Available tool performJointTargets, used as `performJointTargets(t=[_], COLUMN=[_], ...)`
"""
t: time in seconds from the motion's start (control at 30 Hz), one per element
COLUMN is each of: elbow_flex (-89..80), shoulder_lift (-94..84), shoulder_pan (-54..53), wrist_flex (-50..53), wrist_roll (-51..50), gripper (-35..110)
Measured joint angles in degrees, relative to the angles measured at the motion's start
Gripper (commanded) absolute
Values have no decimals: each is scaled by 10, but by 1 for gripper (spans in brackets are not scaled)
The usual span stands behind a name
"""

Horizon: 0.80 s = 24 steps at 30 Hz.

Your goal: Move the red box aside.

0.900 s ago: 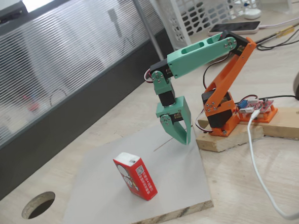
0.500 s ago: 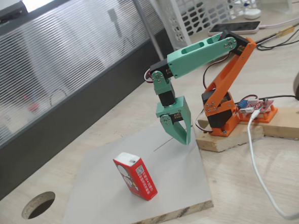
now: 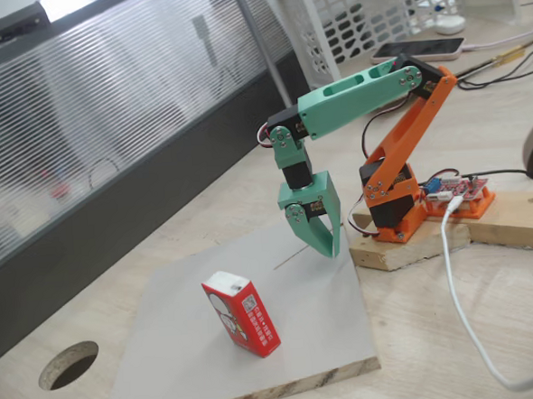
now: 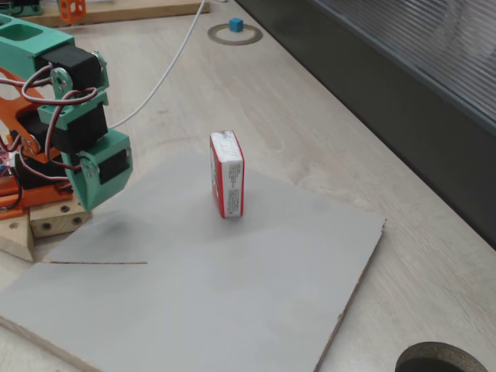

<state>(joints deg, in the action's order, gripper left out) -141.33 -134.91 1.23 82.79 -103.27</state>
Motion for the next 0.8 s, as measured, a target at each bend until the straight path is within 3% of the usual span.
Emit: performJointTargets(t=[0.8], elbow_flex=[1], shoulder_lift=[0], shoulder_pan=[-9], wrist_flex=[-4], wrist_roll=[0], gripper=[4])
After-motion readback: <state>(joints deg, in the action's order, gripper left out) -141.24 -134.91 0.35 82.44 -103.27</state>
